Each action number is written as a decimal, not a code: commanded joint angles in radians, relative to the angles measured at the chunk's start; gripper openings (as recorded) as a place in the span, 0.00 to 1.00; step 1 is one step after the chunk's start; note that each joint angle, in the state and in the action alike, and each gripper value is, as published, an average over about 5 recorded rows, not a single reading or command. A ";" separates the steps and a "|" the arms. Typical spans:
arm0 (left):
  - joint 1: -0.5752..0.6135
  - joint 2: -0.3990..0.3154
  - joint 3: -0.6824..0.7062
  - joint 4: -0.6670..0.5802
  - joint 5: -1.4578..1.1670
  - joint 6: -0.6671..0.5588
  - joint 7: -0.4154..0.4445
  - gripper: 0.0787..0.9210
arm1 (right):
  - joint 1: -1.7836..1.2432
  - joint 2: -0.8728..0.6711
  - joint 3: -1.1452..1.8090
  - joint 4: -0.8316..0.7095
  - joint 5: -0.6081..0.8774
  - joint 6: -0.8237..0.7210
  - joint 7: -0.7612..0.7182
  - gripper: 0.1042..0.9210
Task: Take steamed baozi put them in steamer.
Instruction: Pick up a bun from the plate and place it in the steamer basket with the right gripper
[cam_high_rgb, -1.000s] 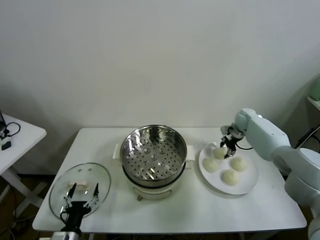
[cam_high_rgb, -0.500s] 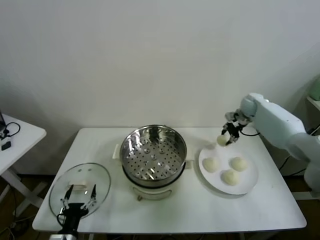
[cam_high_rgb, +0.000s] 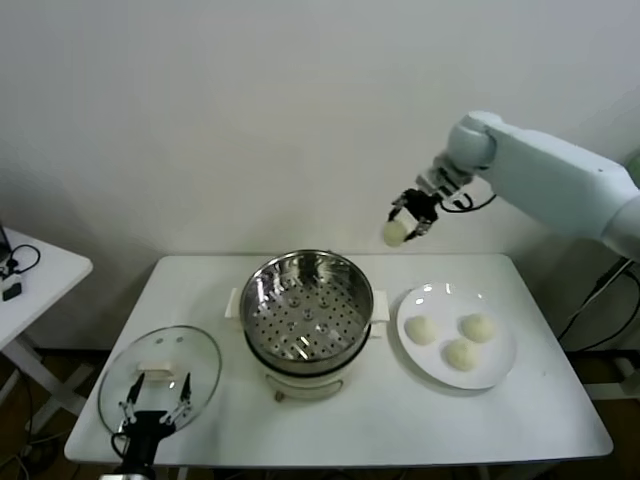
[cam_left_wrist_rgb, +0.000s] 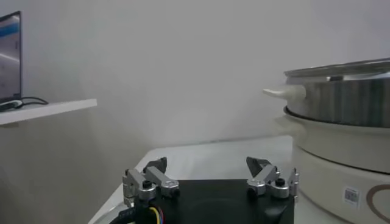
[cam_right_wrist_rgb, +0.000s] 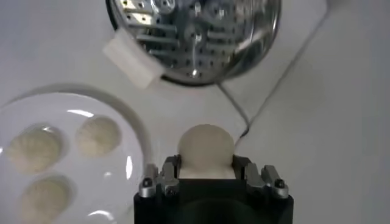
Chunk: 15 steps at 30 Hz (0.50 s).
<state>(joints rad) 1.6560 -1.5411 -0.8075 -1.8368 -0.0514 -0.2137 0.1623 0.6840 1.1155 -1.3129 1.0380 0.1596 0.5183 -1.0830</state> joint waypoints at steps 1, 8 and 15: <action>0.000 -0.002 -0.001 -0.003 0.003 0.002 0.000 0.88 | 0.036 0.143 -0.074 0.027 -0.054 0.255 0.061 0.58; -0.003 -0.006 -0.003 -0.007 0.010 0.004 0.000 0.88 | -0.131 0.234 -0.060 -0.135 -0.144 0.340 0.079 0.58; -0.006 -0.007 -0.007 -0.002 0.010 0.004 0.000 0.88 | -0.243 0.295 0.040 -0.264 -0.297 0.354 0.109 0.58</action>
<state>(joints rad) 1.6494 -1.5482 -0.8142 -1.8395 -0.0421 -0.2100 0.1623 0.5330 1.3337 -1.3081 0.8704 -0.0220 0.7856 -1.0018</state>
